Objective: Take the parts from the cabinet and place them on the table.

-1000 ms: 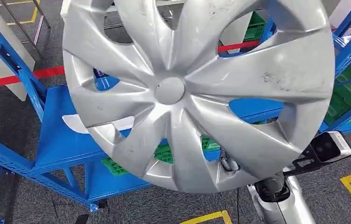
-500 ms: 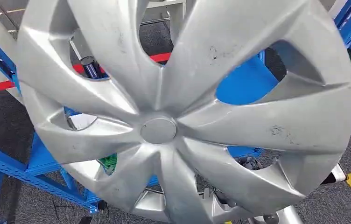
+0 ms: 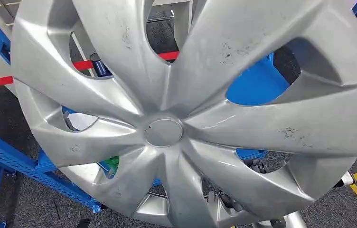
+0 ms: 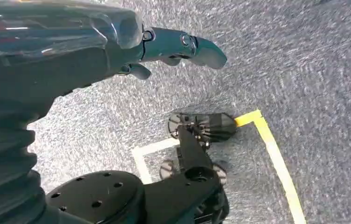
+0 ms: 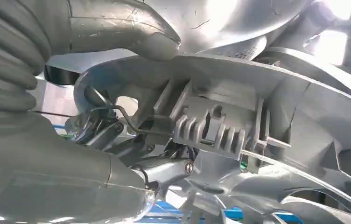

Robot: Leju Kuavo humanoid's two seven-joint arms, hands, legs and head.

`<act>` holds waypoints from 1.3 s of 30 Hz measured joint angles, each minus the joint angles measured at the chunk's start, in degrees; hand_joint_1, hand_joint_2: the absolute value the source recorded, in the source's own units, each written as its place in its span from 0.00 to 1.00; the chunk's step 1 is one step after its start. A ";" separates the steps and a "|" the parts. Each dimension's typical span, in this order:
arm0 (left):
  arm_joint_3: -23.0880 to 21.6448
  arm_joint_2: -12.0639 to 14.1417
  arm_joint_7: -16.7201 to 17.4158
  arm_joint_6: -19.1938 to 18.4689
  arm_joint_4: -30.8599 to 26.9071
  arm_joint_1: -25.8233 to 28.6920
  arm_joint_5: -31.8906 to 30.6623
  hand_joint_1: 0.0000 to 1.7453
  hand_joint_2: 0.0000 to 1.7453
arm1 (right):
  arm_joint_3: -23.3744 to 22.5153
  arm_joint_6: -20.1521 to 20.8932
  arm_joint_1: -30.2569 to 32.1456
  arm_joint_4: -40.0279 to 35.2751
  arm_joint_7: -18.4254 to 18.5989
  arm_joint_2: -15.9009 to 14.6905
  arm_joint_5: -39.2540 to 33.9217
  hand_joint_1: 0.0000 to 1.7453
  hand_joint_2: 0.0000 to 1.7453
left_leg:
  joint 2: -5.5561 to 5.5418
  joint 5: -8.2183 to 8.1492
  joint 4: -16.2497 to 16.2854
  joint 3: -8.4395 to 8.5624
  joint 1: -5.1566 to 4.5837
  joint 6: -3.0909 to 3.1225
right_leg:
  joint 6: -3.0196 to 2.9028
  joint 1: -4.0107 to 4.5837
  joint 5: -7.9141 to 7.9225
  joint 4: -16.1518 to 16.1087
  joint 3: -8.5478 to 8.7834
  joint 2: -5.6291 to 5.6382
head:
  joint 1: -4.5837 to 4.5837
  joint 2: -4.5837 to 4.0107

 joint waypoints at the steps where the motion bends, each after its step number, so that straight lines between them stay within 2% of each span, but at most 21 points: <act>1: 0.00 0.04 0.04 -0.04 -0.18 0.00 0.26 0.00 1.00 | 0.04 0.00 -0.03 0.00 -0.07 0.02 0.02 1.00 1.00 | -0.09 -0.04 0.54 -0.32 0.03 -0.09 | 0.51 -0.17 1.86 -5.75 3.21 -0.07 | -0.02 0.00; 2: 0.00 0.11 0.04 -0.09 -0.31 -0.04 0.46 0.00 1.00 | 0.04 0.00 -0.08 0.00 -0.11 0.02 0.02 1.00 1.00 | -0.13 -0.13 1.21 -0.78 0.01 -0.31 | 0.59 -0.30 2.57 -10.16 5.52 -0.18 | 0.00 0.00; 6: -0.04 0.68 0.13 -0.07 -0.72 0.09 0.55 0.00 1.00 | 0.11 0.00 -0.15 -0.02 -0.33 0.15 0.22 1.00 1.00 | -0.24 0.68 1.96 -2.13 -0.24 -1.90 | -1.34 0.27 3.32 -9.81 4.57 0.20 | -0.04 0.00; 7: -0.11 0.99 0.15 -0.04 -0.74 0.18 0.57 0.00 1.00 | 0.11 0.00 -0.19 -0.02 -0.39 0.26 0.28 1.00 1.00 | -0.37 0.77 2.10 -2.49 -0.19 -2.18 | -1.98 -0.28 3.85 -10.02 4.32 0.13 | 0.02 0.00; 9: -0.35 1.25 0.17 -0.02 -1.09 0.23 0.55 0.00 1.00 | 0.09 0.04 -0.28 -0.04 -0.48 0.59 0.33 1.00 1.00 | -0.26 -3.27 5.10 -3.57 0.17 -3.05 | -2.87 -0.33 4.56 -10.08 3.64 0.03 | -0.26 0.00; 11: -0.37 1.46 0.17 -0.04 -1.27 0.17 0.59 0.00 1.00 | 0.11 0.09 -0.26 -0.02 -0.48 0.79 0.37 1.00 1.00 | -0.26 -8.87 13.55 -6.09 0.49 -3.57 | -3.12 -0.20 5.29 -10.03 2.76 -0.05 | -0.33 0.00; 13: -0.46 1.60 0.31 -0.07 -1.57 0.24 0.63 0.00 1.00 | 0.04 0.17 -0.23 -0.02 -0.48 0.81 0.37 1.00 1.00 | -0.25 -11.26 18.80 -6.89 0.65 -3.77 | -3.03 -0.13 6.17 -9.99 1.59 -0.07 | -0.35 0.00; 15: -0.55 1.84 0.46 -0.07 -1.90 0.22 0.66 0.00 1.00 | 0.02 0.24 -0.21 -0.02 -0.48 0.81 0.37 1.00 1.00 | -0.25 -9.12 13.71 -2.63 0.67 -3.58 | -2.82 -0.13 7.07 -9.99 0.55 -0.03 | -0.35 0.00; 17: -0.57 2.14 0.48 -0.06 -2.25 0.06 0.79 0.00 1.00 | 0.00 0.35 -0.24 -0.02 -0.48 0.83 0.35 1.00 1.00 | -0.32 -6.02 2.95 4.90 0.61 -2.99 | -2.38 -0.11 7.95 -10.01 -0.15 0.07 | -0.35 0.00; 18: -0.59 2.41 0.55 -0.07 -2.43 -0.13 0.81 0.00 1.00 | -0.02 0.39 -0.19 -0.02 -0.50 0.90 0.35 1.00 1.00 | -0.39 -7.05 0.44 6.07 0.31 -2.74 | -2.03 -0.02 8.39 -10.07 -0.35 0.03 | -0.35 0.00; 22: -0.66 2.69 0.96 0.04 -2.66 0.14 1.18 0.00 1.00 | -0.07 0.70 -0.24 -0.02 -0.50 0.98 0.59 1.00 1.00 | -0.33 -4.80 0.64 4.65 -0.53 -1.13 | -0.35 -0.17 10.37 -10.95 -0.44 -0.11 | -0.20 0.00; 23: -0.81 2.69 1.05 0.02 -2.69 0.04 1.29 0.00 1.00 | -0.20 0.76 -0.20 0.00 -0.50 0.92 0.79 1.00 1.00 | 0.03 -3.58 -0.21 4.26 0.19 -0.52 | -0.45 -0.28 9.86 -10.38 -1.01 -0.17 | -0.13 0.00; 25: -0.98 2.73 1.25 -0.02 -3.02 -0.34 1.64 0.00 1.00 | -0.26 0.85 -0.20 0.00 -0.52 0.90 1.07 1.00 1.00 | 0.11 -1.98 -0.39 2.70 -0.06 0.45 | -1.75 -0.05 3.75 -5.34 -3.19 -0.11 | 0.02 0.00; 27: -1.24 2.67 1.25 0.02 -3.06 -0.35 1.81 0.00 1.00 | -0.33 0.90 -0.16 0.00 -0.57 0.90 1.33 1.00 1.00 | 0.20 -0.52 -0.29 0.68 -0.30 0.62 | -1.98 -0.05 -1.45 3.49 -5.05 -0.11 | 0.11 0.00; 29: -1.36 2.51 1.25 0.37 -3.08 -0.36 2.27 0.00 1.00 | -0.37 0.90 -0.16 0.02 -0.63 0.92 1.38 1.00 1.00 | 0.34 0.83 -0.19 -1.14 -0.44 0.59 | -0.83 -0.09 -0.88 7.40 -4.48 -0.13 | 0.15 0.00; 31: -1.40 2.27 1.05 0.81 -3.08 -0.39 2.38 0.00 1.00 | -0.44 0.72 -0.19 0.02 -0.66 0.96 1.38 1.00 1.00 | 0.37 2.07 0.08 -2.95 -0.45 0.28 | 0.46 -0.09 2.73 1.89 0.78 -0.14 | 0.15 0.00; 32: -1.40 2.18 0.96 1.05 -3.08 -0.43 2.38 0.00 1.00 | -0.50 0.70 -0.23 0.02 -0.70 0.98 1.38 1.00 1.00 | 0.35 2.54 0.45 -3.63 -0.46 0.07 | 0.36 -0.09 3.28 -3.50 4.81 -0.16 | 0.15 0.00; 34: -1.42 2.01 0.85 1.16 -3.10 -0.50 2.38 0.00 1.00 | -0.55 0.70 -0.25 0.00 -0.81 1.03 1.40 1.00 1.00 | 0.35 3.18 1.31 -4.56 -0.69 -0.60 | -1.08 0.37 -0.29 -12.59 10.42 -0.07 | -0.02 0.00; 37: -1.42 1.92 0.79 1.29 -3.10 -0.50 2.40 0.00 1.00 | -0.61 0.70 -0.01 0.02 -0.94 1.01 1.35 1.00 1.00 | 0.33 4.68 0.90 -4.68 -0.39 -1.71 | -2.11 0.80 0.74 -11.94 9.11 -0.06 | 0.07 0.00; 38: -1.42 1.97 0.79 1.31 -3.08 -0.43 2.43 0.00 1.00 | -0.61 0.70 -0.01 0.02 -0.94 1.01 1.36 1.00 1.00 | 0.27 4.77 0.98 -5.16 -0.16 -1.98 | -2.62 -0.04 1.54 -12.21 8.59 -0.17 | 0.17 0.00; 39: -1.44 1.92 0.79 1.33 -3.08 -0.35 2.43 0.00 1.00 | -0.61 0.70 0.00 0.02 -0.92 1.03 1.40 1.00 1.00 | 0.04 1.91 2.17 -5.65 -0.06 -2.44 | -3.03 0.06 2.16 -12.18 7.98 -0.27 | 0.04 0.00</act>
